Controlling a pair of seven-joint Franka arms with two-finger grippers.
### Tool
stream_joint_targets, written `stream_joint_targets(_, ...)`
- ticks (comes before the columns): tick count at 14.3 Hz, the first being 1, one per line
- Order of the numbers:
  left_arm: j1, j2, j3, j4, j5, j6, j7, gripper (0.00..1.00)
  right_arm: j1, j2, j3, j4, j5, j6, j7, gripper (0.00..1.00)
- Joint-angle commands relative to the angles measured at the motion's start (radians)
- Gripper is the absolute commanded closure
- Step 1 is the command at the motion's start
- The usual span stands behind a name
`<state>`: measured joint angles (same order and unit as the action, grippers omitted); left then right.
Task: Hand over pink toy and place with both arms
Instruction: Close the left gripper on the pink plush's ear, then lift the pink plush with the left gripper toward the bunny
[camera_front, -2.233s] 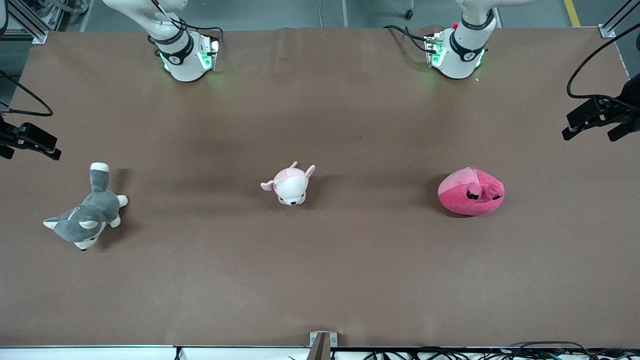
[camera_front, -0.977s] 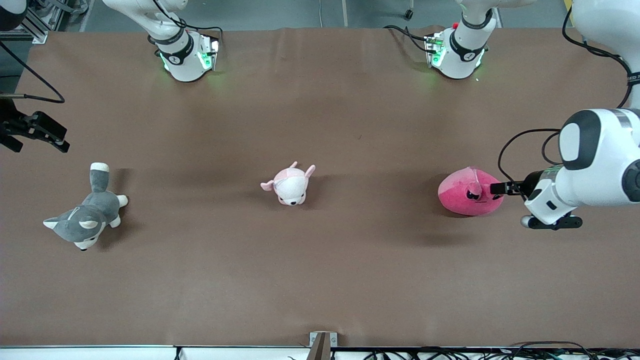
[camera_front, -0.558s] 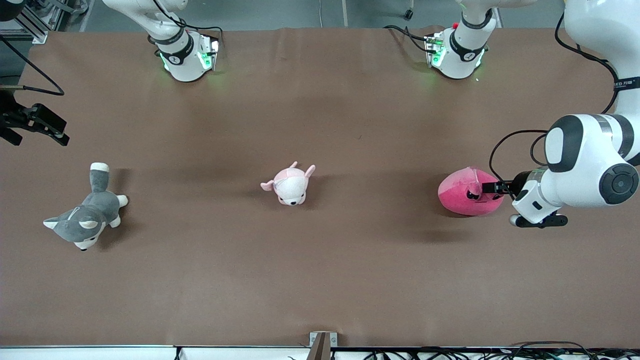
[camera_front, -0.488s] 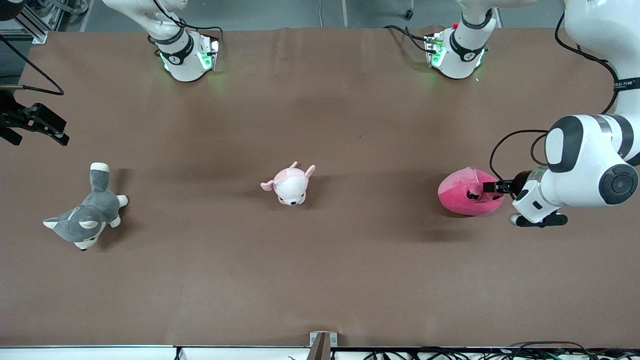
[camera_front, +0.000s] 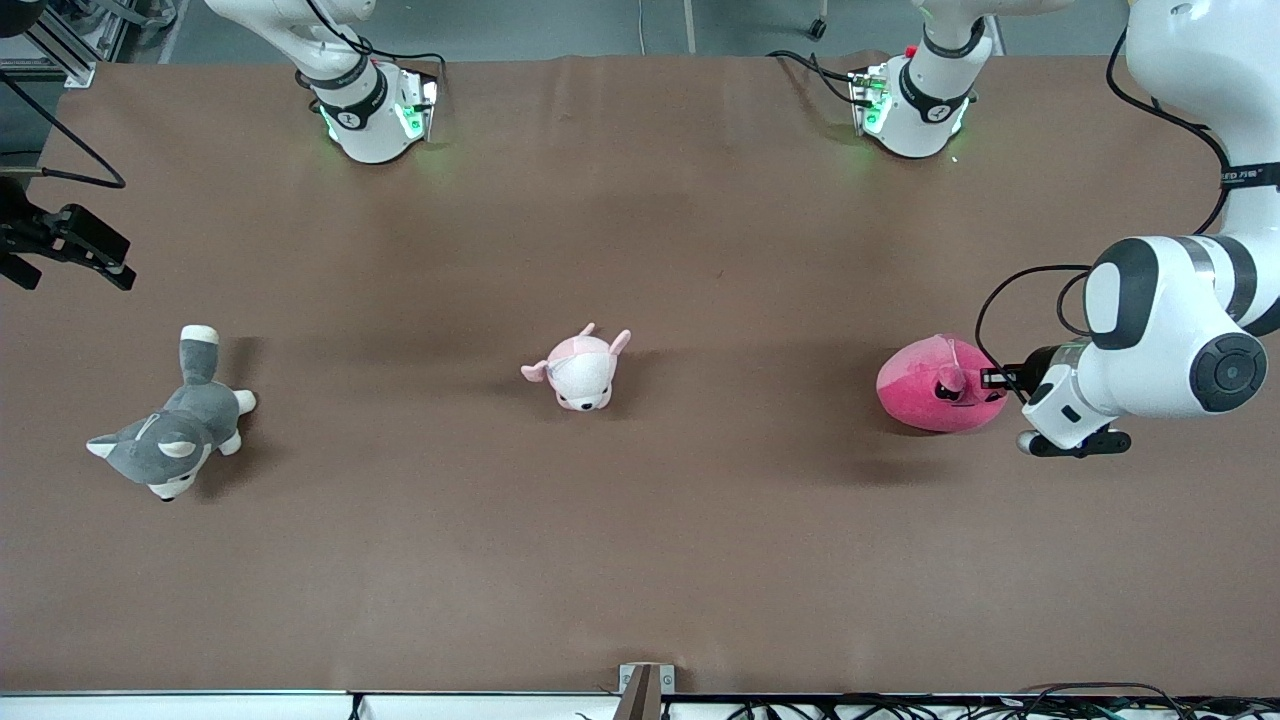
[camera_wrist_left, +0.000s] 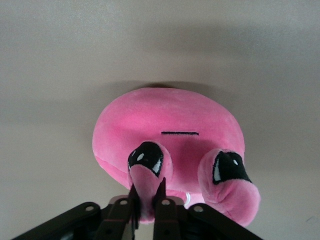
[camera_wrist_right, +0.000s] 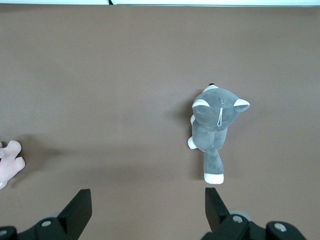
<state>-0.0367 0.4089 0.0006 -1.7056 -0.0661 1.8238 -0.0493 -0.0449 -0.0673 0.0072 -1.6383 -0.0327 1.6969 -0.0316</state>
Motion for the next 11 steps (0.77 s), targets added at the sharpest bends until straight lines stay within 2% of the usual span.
stream_joint_targets(1, -0.011, -0.015, -0.004, 0.015, 0.008, -0.001, -0.050, 1.00, 0.005, -0.016, -0.003, 0.008, 0.007, -0.014, -0.004, 0.00)
stream_joint_targets(2, -0.015, -0.028, -0.007, 0.033, 0.008, -0.005, -0.070, 1.00, 0.005, -0.016, -0.001, 0.008, 0.007, -0.019, -0.005, 0.00)
stream_joint_targets(4, -0.008, -0.071, -0.066, 0.073, 0.000, -0.069, -0.134, 1.00, 0.005, -0.014, -0.001, 0.009, 0.007, -0.033, 0.005, 0.00)
stream_joint_targets(7, -0.012, -0.088, -0.140, 0.237, -0.116, -0.242, -0.268, 1.00, 0.005, -0.013, -0.003, 0.014, 0.007, -0.074, 0.003, 0.00)
stream_joint_targets(9, -0.014, -0.088, -0.219, 0.331, -0.165, -0.294, -0.418, 1.00, 0.010, -0.012, -0.001, 0.014, 0.007, -0.074, -0.004, 0.00)
stream_joint_targets(11, -0.017, -0.099, -0.321, 0.368, -0.182, -0.290, -0.553, 1.00, 0.022, 0.004, -0.001, 0.014, 0.008, -0.114, -0.011, 0.00)
